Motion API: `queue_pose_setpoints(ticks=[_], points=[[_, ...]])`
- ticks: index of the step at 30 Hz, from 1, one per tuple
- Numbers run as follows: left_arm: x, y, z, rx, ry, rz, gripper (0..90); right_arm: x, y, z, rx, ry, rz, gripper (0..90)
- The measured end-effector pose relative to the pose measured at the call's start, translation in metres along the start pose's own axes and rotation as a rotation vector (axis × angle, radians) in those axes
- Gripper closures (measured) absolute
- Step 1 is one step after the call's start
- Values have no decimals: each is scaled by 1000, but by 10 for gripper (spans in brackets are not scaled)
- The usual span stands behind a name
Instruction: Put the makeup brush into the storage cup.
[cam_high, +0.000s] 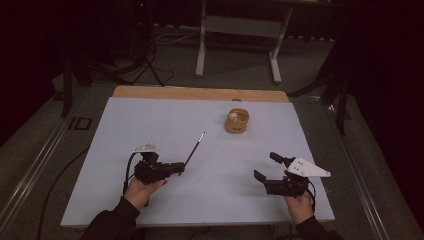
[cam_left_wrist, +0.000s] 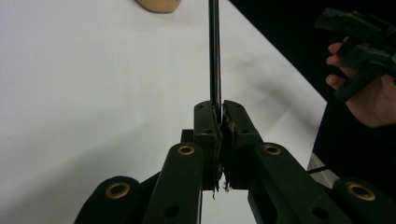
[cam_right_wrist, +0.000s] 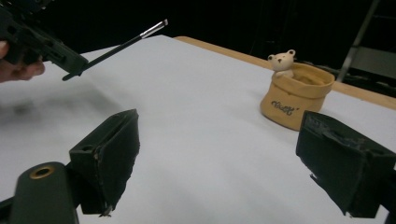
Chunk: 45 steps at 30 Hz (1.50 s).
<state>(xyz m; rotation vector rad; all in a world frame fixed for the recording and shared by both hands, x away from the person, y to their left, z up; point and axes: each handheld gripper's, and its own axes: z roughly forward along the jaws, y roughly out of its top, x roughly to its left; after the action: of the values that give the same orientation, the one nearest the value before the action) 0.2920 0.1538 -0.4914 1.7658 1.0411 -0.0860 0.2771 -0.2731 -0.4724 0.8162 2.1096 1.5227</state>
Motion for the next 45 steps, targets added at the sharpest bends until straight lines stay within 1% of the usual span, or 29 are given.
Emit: queue_pose_setpoints(ticks=[1, 2, 4, 5, 6, 7, 8, 11, 12, 13, 14, 15, 16, 17, 20, 21, 22, 25, 27, 28, 29, 30, 31, 32, 33, 37, 40, 43, 45], points=[[0, 0, 0, 0, 0, 0, 852, 0, 0, 0, 0, 0, 0, 133], [0, -2, 0, -14, -4, 15, 852, 1, 0, 2, 25, 10, -3, 131], [-1, -3, 2, -20, 17, 42, 852, 2, 0, 4, 47, -2, -12, 119], [-1, -3, 2, -20, 17, 42, 852, 2, 0, 4, 47, -2, -12, 119], [0, -4, 3, -24, 19, 39, 852, 3, 1, 6, 72, 2, -9, 115], [0, -4, 3, -28, 21, 41, 852, 3, 1, 6, 72, 2, -9, 115], [0, -5, 3, -38, 22, 49, 852, 4, 2, 8, 97, -14, 0, 110], [0, -6, 2, -47, 19, 52, 852, 5, 7, 6, 98, -40, 4, 110], [0, -6, 2, -47, 24, 56, 852, 5, 9, 4, 97, -48, 7, 111], [0, -6, 2, -47, 24, 56, 852, 5, 9, 4, 97, -48, 7, 111], [0, -5, 2, -51, 23, 55, 852, 6, 12, 2, 90, -76, 3, 131], [0, -5, 2, -53, 28, 57, 852, 7, 15, 0, 91, -80, 7, 137], [0, -5, 2, -55, 31, 59, 852, 7, 17, -1, 82, -76, 14, 142], [0, -5, 1, -56, 22, 59, 852, 7, 20, -2, 75, -75, 16, 143], [-1, -5, 1, -65, 25, 66, 852, 8, 25, -2, 83, -78, 4, 142], [-1, -5, 1, -68, 22, 67, 852, 8, 29, -1, 110, -64, 25, 140], [-1, -5, 1, -72, 24, 69, 852, 7, 31, -1, 129, -64, 31, 140], [-1, -5, 0, -82, 24, 62, 852, 8, 38, 0, 121, -68, 13, 140], [0, -5, 0, -80, 27, 56, 852, 9, 44, 0, 117, -83, 11, 135], [-1, -5, 0, -85, 30, 56, 851, 9, 48, 0, 115, -90, 23, 135], [-1, -5, 0, -83, 27, 55, 852, 9, 53, 0, 118, -80, 48, 134], [0, -5, 0, -84, 27, 54, 852, 9, 57, 1, 124, -81, 52, 131], [0, -5, 0, -87, 21, 55, 852, 10, 60, 2, 129, -96, 46, 125], [-1, -5, 0, -85, 21, 56, 852, 12, 66, 3, 136, -129, 33, 120], [-1, -5, 0, -83, 26, 61, 852, 13, 70, 5, 144, -145, 30, 108], [-2, -5, 2, -78, 28, 67, 852, 18, 82, 16, 133, -173, 62, 105], [-2, -5, 2, -80, 29, 67, 852, 27, 89, 26, 125, -164, 62, 101], [-2, -4, 2, -81, 27, 65, 852, 37, 95, 37, 137, -145, 41, 102], [-2, -4, 2, -83, 23, 63, 852, 43, 99, 45, 133, -122, 53, 102]])
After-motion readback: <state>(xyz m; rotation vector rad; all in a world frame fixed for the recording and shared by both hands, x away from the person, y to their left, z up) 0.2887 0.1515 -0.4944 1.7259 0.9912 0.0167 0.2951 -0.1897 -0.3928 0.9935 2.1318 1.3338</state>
